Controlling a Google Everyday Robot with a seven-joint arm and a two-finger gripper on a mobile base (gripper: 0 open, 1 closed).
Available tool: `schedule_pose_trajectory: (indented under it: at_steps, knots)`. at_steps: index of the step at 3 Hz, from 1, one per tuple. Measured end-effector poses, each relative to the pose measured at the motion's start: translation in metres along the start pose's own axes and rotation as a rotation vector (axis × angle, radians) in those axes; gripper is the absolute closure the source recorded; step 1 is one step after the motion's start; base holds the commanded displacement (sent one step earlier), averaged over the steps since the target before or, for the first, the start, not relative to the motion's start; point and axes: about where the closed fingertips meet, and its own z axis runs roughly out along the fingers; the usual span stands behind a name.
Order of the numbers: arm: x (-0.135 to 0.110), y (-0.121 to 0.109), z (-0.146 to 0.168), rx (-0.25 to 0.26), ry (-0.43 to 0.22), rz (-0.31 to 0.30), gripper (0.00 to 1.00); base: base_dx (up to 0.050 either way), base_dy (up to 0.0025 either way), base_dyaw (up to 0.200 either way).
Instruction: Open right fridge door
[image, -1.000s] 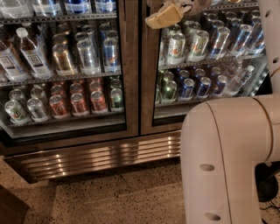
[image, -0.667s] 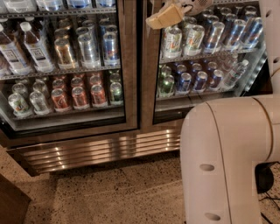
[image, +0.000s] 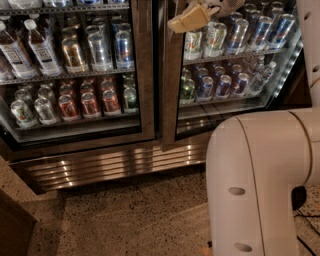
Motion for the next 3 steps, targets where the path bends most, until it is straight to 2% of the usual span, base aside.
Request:
schedule_pose_trajectory:
  at_steps: [1, 2, 3]
  knots:
    - [0.0002, -0.0001, -0.0003, 0.0, 0.0, 0.0, 1.0, 0.0, 0.0, 0.0]
    - [0.0003, 0.0, -0.0003, 0.0, 0.0, 0.0, 0.81, 0.0, 0.0, 0.0]
    - [0.0003, 0.0, -0.0004, 0.0, 0.0, 0.0, 0.58, 0.0, 0.0, 0.0]
